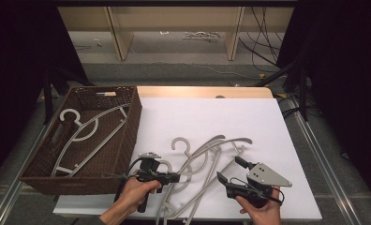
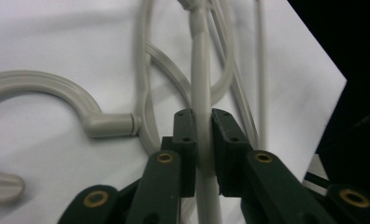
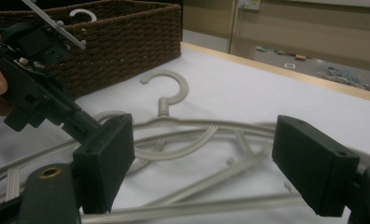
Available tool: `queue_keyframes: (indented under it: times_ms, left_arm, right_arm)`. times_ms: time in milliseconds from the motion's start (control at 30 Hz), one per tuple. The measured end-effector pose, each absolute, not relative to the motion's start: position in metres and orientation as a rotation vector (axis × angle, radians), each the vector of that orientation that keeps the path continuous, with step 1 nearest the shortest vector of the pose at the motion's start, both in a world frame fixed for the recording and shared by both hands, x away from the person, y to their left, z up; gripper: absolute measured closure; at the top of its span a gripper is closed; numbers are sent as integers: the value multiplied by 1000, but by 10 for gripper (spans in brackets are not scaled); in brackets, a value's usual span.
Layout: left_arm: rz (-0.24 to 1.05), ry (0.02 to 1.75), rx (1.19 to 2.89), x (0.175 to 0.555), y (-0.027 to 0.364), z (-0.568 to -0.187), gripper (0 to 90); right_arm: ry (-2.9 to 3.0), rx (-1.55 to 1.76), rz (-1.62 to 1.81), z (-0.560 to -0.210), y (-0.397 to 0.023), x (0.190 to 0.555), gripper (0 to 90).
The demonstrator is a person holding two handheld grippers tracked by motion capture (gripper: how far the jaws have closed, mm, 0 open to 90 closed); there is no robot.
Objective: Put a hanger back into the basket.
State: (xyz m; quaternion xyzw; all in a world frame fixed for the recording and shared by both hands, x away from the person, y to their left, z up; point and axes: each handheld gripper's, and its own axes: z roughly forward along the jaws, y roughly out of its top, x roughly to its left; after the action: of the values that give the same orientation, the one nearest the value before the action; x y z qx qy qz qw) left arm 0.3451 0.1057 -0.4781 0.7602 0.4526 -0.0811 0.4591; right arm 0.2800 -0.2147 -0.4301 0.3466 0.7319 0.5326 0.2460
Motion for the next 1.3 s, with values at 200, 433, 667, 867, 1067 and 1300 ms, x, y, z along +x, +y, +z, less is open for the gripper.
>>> queue_keyframes:
  times_ms: [200, 433, 667, 867, 1067, 1300]
  left_arm:
    - [-190, 1100, 1849, 348, 107, -471, 813]
    - [-166, 1105, 1826, 351, 111, -465, 812]
    - [-128, 1072, 1814, 352, 116, -454, 813]
    - [-106, 1065, 1810, 354, 120, -449, 817]
    - [-94, 1058, 1799, 356, 125, -443, 819]
    - [-39, 1049, 1749, 358, 138, -420, 821]
  right_arm:
    - [2000, 939, 1441, -430, -216, 280, 223]
    - [1999, 935, 1453, -430, -216, 281, 223]
    - [2000, 946, 1461, -430, -216, 280, 223]
    - [2006, 945, 1440, -430, -216, 280, 224]
    - [2002, 940, 1437, -430, -216, 281, 224]
    - [1987, 945, 1444, -430, -217, 281, 225]
